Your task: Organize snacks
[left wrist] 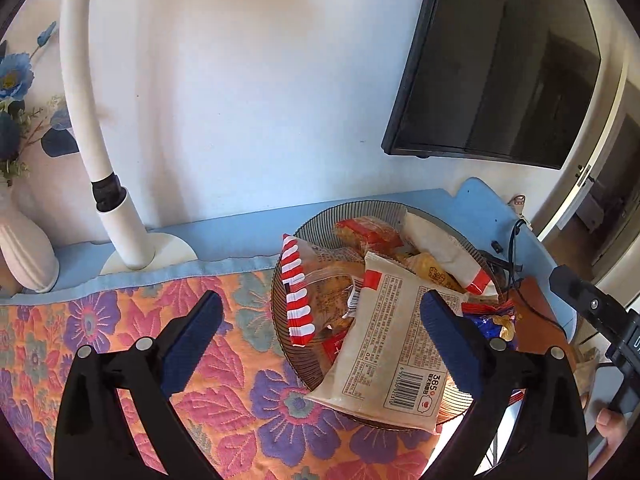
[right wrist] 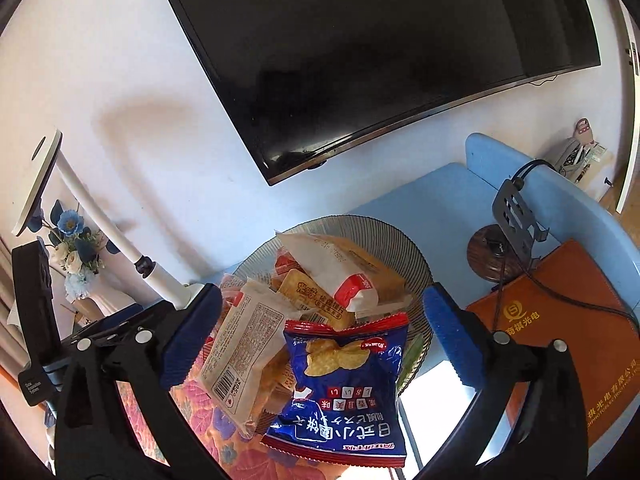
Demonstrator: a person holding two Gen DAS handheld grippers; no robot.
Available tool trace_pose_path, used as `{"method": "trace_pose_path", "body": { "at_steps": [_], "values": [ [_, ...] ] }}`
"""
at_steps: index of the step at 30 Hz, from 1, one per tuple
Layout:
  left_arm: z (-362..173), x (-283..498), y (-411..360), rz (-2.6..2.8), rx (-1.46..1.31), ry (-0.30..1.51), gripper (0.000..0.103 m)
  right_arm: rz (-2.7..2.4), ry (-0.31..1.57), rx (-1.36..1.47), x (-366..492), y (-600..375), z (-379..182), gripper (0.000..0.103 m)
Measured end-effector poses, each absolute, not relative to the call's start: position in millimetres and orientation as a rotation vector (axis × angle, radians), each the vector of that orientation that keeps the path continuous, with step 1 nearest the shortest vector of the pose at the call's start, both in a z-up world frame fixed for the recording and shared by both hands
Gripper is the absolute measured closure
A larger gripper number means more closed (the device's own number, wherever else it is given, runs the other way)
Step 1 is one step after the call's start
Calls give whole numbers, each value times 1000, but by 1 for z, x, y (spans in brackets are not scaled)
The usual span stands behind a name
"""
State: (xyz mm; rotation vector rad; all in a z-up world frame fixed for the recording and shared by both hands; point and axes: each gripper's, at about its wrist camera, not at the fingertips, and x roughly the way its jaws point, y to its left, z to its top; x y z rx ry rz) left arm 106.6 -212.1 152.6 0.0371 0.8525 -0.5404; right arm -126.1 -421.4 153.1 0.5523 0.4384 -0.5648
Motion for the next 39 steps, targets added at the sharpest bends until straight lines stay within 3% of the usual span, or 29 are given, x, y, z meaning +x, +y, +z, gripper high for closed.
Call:
{"method": "trace_pose_path", "body": {
  "at_steps": [8,17,26,39],
  "values": [
    [151,75,-179,-468,62,835,5,-524,440,440,-135,-360,162,3],
    [95,24,-150,-462,75,851,5,-557,543,283,-141,-273,86,3],
    [43,20,-156,-427,124,871,5,-621,650,298,-119,-287,25,3],
    [18,23,-164,-299,188,870,5,-675,678,393,-112,-311,8,3]
  ]
}}
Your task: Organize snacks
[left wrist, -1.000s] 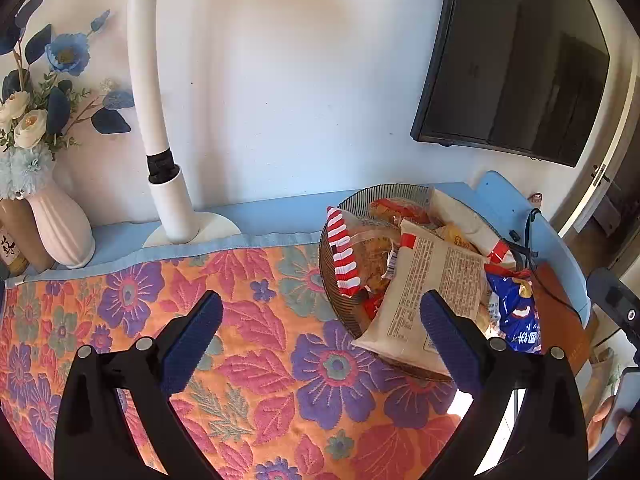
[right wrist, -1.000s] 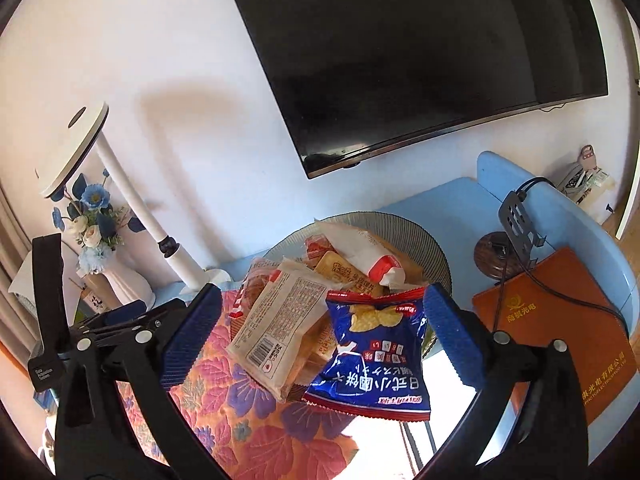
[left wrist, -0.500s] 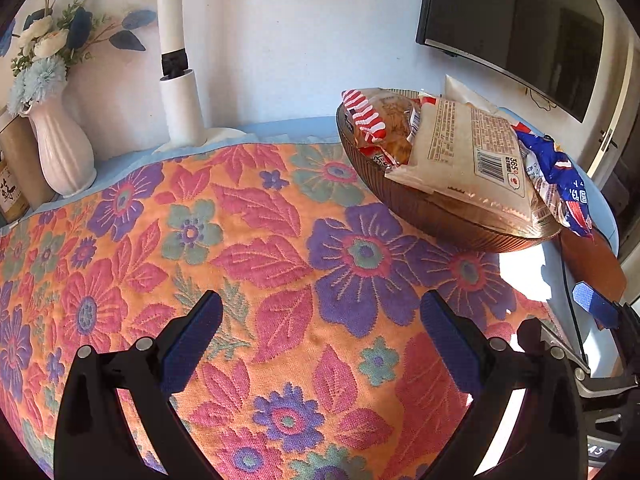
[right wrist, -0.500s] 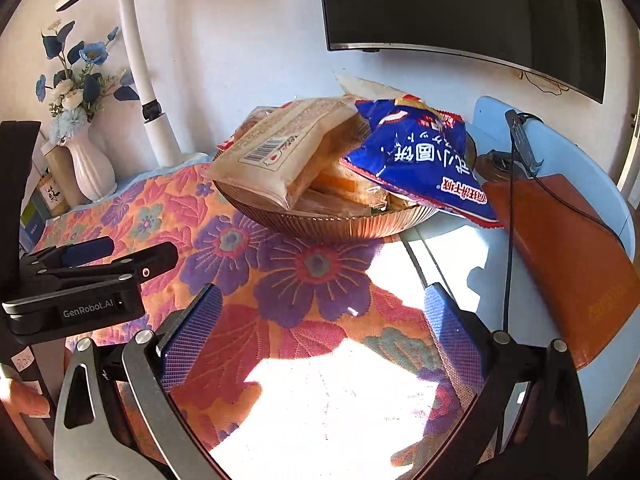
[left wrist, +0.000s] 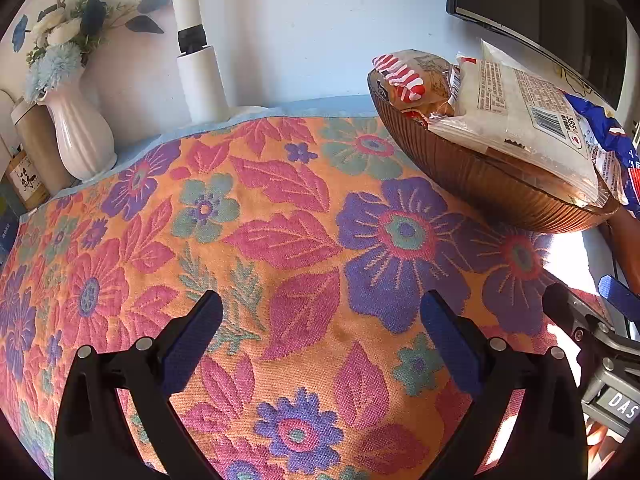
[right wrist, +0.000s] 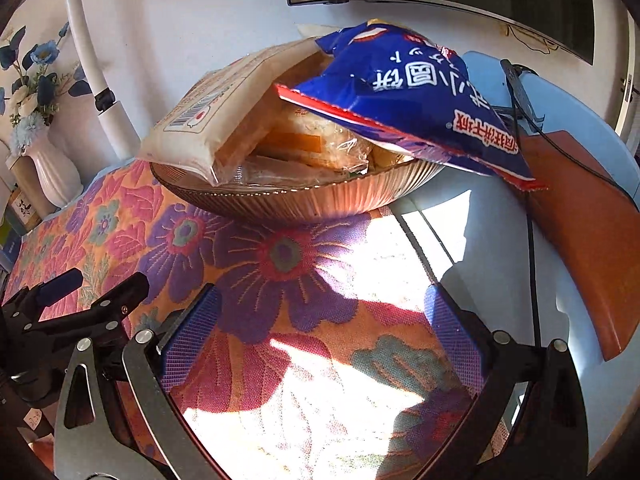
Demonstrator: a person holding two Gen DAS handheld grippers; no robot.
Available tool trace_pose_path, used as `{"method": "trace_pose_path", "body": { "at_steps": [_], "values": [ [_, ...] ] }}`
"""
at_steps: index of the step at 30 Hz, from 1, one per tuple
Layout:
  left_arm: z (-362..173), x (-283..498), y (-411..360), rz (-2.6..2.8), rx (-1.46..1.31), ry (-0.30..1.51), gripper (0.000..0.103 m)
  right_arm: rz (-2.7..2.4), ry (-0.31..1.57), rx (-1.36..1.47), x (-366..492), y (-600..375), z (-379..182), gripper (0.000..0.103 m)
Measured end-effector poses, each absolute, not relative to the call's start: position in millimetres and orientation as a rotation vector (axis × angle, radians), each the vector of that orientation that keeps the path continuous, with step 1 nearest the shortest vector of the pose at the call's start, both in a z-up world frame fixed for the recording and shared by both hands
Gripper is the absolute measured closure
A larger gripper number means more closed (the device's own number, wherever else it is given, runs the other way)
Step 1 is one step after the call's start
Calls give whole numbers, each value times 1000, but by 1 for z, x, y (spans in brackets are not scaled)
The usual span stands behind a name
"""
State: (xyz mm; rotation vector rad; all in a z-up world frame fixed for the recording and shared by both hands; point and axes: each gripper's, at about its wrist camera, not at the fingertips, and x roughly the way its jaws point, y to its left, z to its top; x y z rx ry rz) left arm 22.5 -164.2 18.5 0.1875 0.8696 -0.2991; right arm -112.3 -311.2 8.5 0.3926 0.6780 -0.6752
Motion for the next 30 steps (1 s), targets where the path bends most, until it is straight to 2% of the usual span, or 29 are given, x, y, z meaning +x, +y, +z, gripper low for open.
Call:
{"method": "trace_pose_path", "body": {
  "at_steps": [30],
  "values": [
    [20,22,-160,-278,158,867,5,-670,700,354,-105,-306,8,3]
  ]
}}
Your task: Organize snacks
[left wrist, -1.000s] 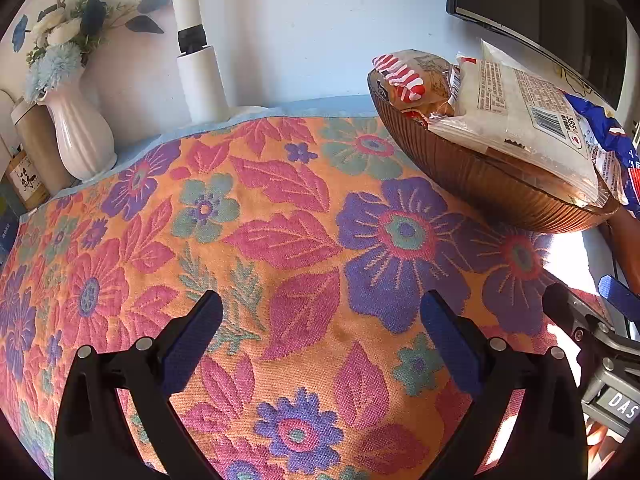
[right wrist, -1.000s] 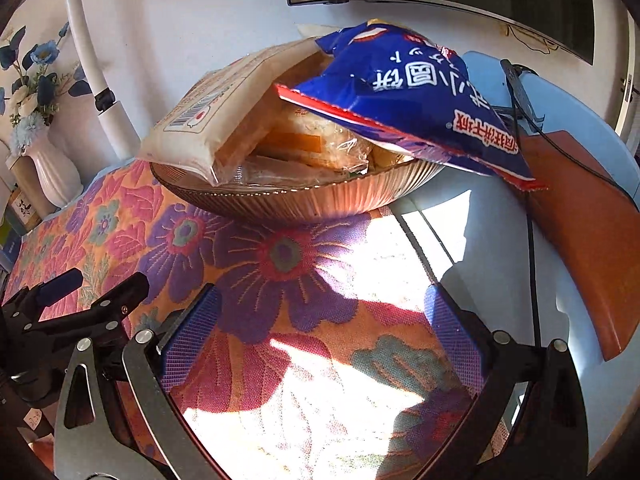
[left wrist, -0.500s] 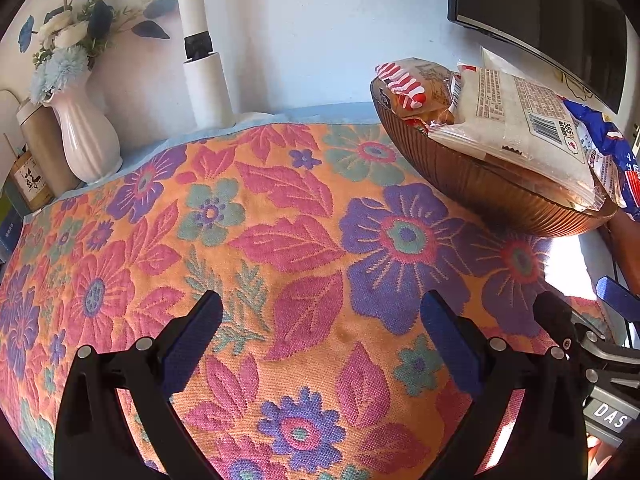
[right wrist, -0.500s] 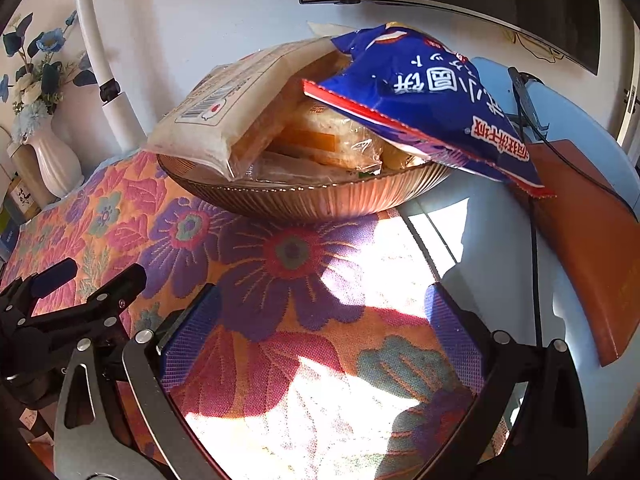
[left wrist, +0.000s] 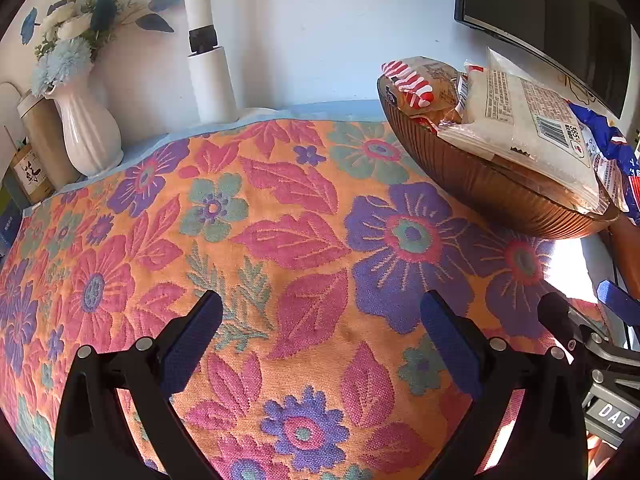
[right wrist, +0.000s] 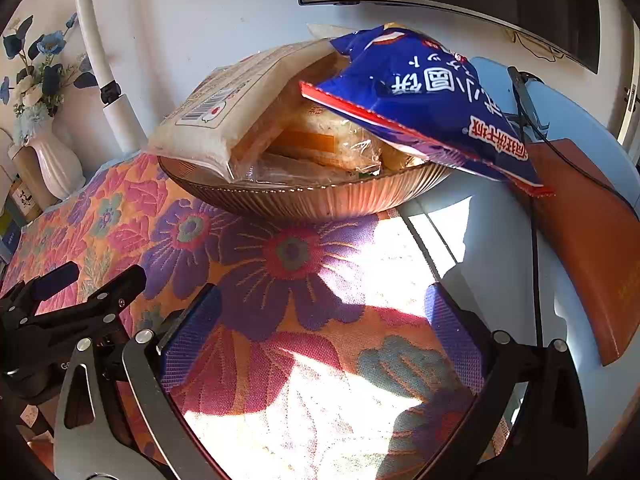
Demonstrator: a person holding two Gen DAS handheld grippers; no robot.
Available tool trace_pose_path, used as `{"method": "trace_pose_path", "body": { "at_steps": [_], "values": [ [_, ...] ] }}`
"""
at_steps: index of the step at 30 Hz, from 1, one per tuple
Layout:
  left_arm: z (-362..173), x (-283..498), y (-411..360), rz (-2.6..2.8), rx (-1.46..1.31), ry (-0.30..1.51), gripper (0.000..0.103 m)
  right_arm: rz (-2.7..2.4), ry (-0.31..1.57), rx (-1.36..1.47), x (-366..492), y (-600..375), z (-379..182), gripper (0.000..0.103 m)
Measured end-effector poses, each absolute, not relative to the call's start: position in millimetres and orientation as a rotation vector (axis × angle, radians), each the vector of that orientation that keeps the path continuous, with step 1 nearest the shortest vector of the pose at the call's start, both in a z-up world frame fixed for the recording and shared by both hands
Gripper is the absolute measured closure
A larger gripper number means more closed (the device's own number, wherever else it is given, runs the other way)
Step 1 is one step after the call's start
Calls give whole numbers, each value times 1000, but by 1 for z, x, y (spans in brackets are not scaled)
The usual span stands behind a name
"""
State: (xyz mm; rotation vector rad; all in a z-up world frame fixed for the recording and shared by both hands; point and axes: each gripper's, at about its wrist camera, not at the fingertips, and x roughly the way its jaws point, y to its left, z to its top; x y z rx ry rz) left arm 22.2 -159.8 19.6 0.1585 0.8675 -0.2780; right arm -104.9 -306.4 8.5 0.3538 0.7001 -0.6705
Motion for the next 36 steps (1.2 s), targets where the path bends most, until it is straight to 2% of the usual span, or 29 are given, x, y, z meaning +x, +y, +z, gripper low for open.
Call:
{"method": "trace_pose_path", "body": {
  "at_steps": [36],
  "values": [
    [19,24,-158,-272,148,879,5,-664,705,364,-105,-308,8,3]
  ]
}}
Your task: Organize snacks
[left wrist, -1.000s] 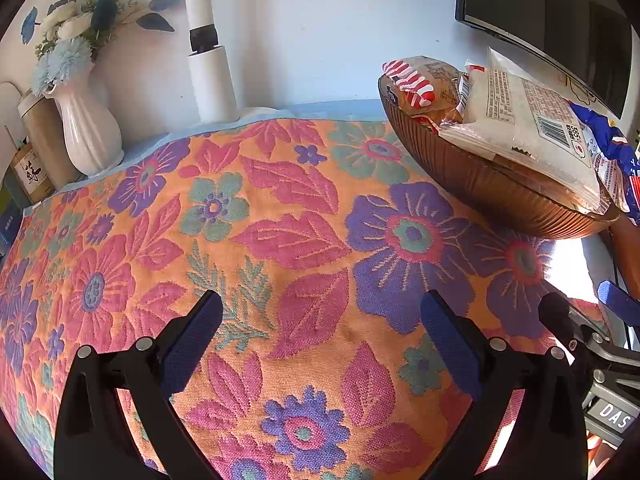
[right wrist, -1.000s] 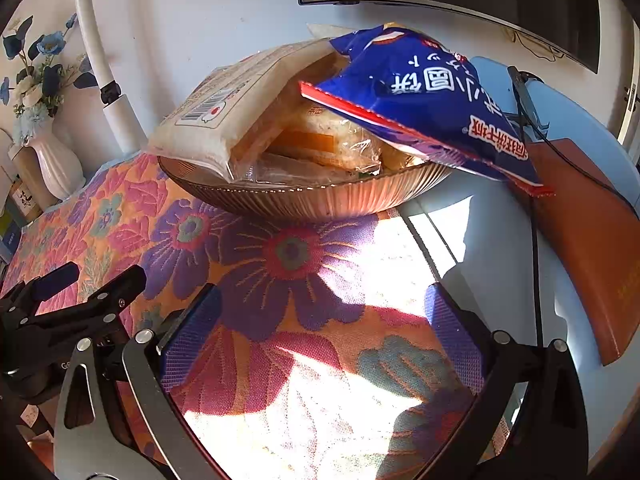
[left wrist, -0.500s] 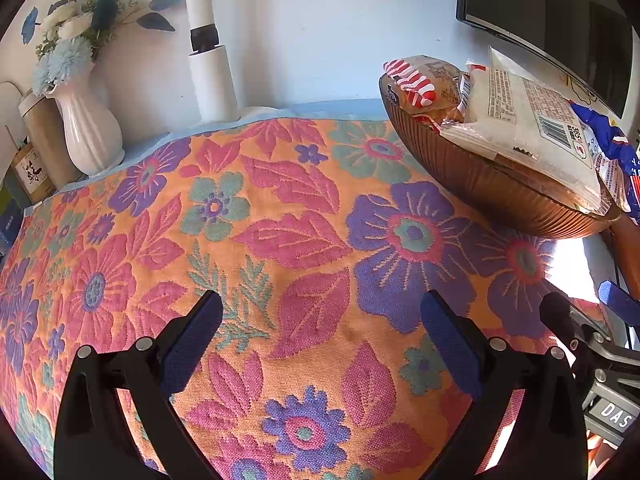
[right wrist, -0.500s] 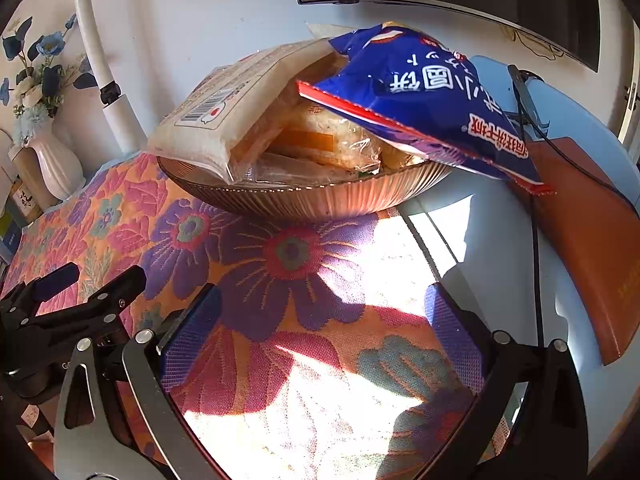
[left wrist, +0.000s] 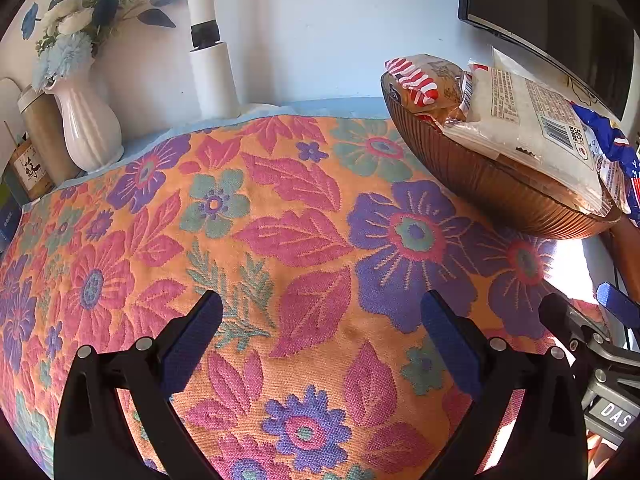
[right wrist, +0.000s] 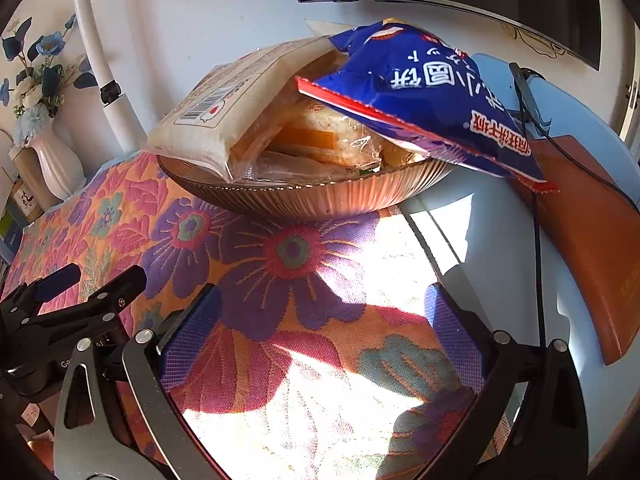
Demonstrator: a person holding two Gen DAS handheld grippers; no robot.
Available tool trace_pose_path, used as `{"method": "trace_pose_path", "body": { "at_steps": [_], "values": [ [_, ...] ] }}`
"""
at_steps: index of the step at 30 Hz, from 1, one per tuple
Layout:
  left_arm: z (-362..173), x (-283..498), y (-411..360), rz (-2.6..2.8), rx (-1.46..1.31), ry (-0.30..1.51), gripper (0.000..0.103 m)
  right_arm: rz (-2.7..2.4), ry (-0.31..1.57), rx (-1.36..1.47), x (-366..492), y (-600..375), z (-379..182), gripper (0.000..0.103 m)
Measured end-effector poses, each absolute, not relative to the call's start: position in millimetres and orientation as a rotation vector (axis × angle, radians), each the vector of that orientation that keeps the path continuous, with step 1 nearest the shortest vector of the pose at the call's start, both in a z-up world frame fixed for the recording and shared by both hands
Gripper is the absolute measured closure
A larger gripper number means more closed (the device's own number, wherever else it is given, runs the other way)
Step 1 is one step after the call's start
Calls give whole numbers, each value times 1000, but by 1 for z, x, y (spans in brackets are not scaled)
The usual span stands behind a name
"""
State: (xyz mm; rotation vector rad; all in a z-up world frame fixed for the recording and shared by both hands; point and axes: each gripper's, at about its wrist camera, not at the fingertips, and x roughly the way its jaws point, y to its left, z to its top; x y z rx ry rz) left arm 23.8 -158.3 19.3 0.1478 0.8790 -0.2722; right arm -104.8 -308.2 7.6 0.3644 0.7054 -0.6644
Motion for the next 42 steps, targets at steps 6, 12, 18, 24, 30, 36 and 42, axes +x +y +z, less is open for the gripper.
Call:
{"method": "trace_pose_path", "body": {
  "at_steps": [6,12,18,24,30,36,42],
  "values": [
    [19,24,-158,-273,148,878,5,-665,704,364,-105,-308,8,3],
    [20,24,-158,-273,146,880,5,-664,704,364,-105,-308,8,3],
    [19,26,-159,-274,144,891,5,-663,705,366,-105,-308,7,3],
    [18,27,-161,-271,141,896,5,-662,705,365,-105,-309,7,3],
    [19,27,-160,-271,142,896,5,-662,703,366,-106,-308,7,3],
    [19,27,-160,-272,142,896,5,-664,703,367,-106,-308,8,3],
    [18,27,-159,-276,142,897,5,-664,703,368,-106,-308,8,3]
  ]
}}
